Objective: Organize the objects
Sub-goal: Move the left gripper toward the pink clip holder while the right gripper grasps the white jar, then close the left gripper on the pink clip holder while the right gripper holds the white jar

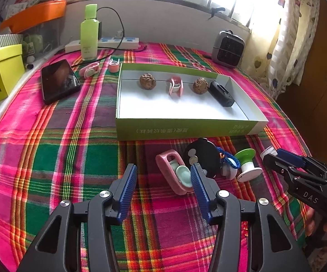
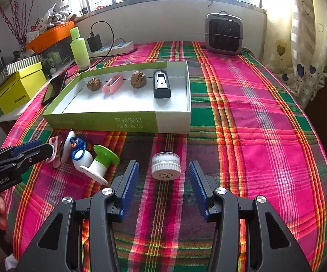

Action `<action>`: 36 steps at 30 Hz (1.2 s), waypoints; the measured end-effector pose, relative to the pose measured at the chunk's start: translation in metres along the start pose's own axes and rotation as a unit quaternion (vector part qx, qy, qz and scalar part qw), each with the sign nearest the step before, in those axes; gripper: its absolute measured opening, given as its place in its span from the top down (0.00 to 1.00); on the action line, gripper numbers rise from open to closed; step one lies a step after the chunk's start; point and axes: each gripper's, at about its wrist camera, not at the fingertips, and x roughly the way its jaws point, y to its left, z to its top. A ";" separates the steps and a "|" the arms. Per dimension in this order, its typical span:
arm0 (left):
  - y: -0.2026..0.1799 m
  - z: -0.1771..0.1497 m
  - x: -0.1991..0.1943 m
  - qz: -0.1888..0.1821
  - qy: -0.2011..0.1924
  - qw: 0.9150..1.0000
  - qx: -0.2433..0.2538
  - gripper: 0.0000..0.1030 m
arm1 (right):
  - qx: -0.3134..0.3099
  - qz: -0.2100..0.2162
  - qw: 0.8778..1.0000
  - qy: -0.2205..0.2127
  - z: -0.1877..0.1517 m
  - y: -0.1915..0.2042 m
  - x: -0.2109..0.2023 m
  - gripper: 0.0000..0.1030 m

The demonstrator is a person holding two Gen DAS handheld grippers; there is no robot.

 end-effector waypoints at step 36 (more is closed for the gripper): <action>0.004 0.001 -0.001 0.003 0.004 1.000 0.002 0.53 | -0.013 0.002 1.000 0.005 0.001 -0.001 0.004 0.72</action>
